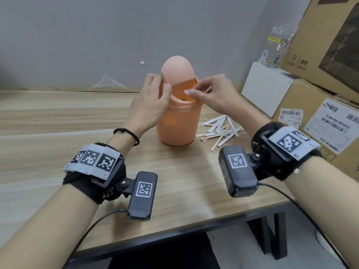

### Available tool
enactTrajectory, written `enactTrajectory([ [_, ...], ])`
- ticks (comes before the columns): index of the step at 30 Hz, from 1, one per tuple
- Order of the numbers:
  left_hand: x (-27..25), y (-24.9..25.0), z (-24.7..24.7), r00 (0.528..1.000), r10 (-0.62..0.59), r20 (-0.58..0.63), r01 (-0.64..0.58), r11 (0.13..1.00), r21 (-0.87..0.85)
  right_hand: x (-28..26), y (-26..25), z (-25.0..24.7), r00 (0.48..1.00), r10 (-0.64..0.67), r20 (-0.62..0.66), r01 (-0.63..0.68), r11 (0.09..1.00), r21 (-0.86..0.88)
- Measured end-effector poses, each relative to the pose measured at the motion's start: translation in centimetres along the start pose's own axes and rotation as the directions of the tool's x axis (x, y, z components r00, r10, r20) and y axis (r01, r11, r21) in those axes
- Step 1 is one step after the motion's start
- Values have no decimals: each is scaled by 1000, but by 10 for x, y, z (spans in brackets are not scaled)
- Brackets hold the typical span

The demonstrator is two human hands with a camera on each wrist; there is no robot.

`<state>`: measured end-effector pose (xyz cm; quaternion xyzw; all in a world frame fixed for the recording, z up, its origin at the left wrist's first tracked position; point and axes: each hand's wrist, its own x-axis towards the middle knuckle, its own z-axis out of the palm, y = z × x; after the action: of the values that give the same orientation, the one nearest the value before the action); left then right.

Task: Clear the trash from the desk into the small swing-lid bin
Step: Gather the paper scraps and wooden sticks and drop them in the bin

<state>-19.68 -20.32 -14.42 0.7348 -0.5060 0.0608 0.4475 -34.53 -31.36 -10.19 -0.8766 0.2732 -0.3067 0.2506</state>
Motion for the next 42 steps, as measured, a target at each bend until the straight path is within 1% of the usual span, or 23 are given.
enactTrajectory([
  [1, -1, 1, 0, 1000, -1, -6, 1, 1000, 10, 3, -1, 1, 998, 15, 54, -12, 997, -70],
  [3, -1, 1, 0, 1000, -6, -12, 6, 1000, 14, 8, -1, 2, 996, 37, 76, -29, 994, -109],
  [8, -2, 0, 2, 999, -5, -42, 6, 999, 34, 4, 1, 1, 996, 44, 83, -39, 997, -65],
  [11, -3, 2, 4, 998, -1, -58, 3, 999, 36, 0, 0, 0, 995, 21, 102, -15, 998, -65],
  [13, -3, 1, 4, 998, -4, -56, 6, 1000, 30, -1, 2, 1, 996, 7, 89, -6, 1000, -15],
  [15, -3, 0, 3, 999, -7, -48, 8, 1000, 23, -3, 8, 0, 1000, -6, 28, 3, 995, 98],
  [17, -3, -1, 4, 999, -8, -43, 9, 1000, 14, -10, 19, -3, 999, 24, -22, -19, 976, 218],
  [18, -3, -1, 4, 999, -7, -44, 8, 1000, 12, -16, 26, -4, 998, 60, -10, -56, 965, 255],
  [19, -3, -2, 5, 999, -6, -49, 7, 1000, 10, -23, 35, -4, 994, 101, 38, -108, 956, 272],
  [20, -3, -2, 6, 998, -5, -57, 6, 1000, 5, -32, 45, -2, 983, 139, 117, -166, 952, 257],
  [22, -3, -2, 9, 997, 1, -78, -2, 1000, -11, -52, 65, 2, 936, 188, 298, -240, 960, 148],
  [23, -3, -3, 10, 996, 4, -85, -6, 1000, -18, -61, 72, 4, 907, 199, 370, -250, 964, 95],
  [25, -3, -3, 11, 996, 9, -90, -11, 1000, -27, -72, 78, 6, 859, 201, 471, -242, 970, 28],
  [27, -3, -2, 11, 996, 8, -88, -10, 1000, -22, -74, 78, 6, 834, 203, 513, -225, 974, -19],
  [31, -4, -1, 10, 996, 1, -88, -2, 1000, -16, -69, 79, 6, 809, 211, 549, -180, 977, -111],
  [33, -4, -1, 9, 996, 0, -90, -1, 1000, -9, -66, 79, 7, 813, 198, 548, -125, 978, -169],
  [36, -4, -1, 10, 996, 4, -88, -4, 1000, 3, -66, 75, 9, 838, 180, 515, -58, 968, -243],
  [38, -4, -2, 10, 996, 6, -87, -5, 1000, 3, -67, 75, 10, 834, 164, 527, 7, 951, -308],
  [39, -4, -2, 10, 996, 5, -88, -5, 1000, 2, -67, 75, 9, 830, 153, 536, 33, 947, -321],
  [40, -4, -2, 10, 996, 6, -90, -6, 1000, 3, -67, 76, 7, 838, 132, 529, 49, 948, -315],
  [41, -3, -2, 10, 996, 7, -92, -7, 1000, 5, -65, 75, 5, 865, 106, 490, 42, 959, -282],
  [42, -3, -2, 11, 995, 9, -95, -8, 1000, 6, -63, 74, 2, 905, 87, 417, 5, 977, -213],
])
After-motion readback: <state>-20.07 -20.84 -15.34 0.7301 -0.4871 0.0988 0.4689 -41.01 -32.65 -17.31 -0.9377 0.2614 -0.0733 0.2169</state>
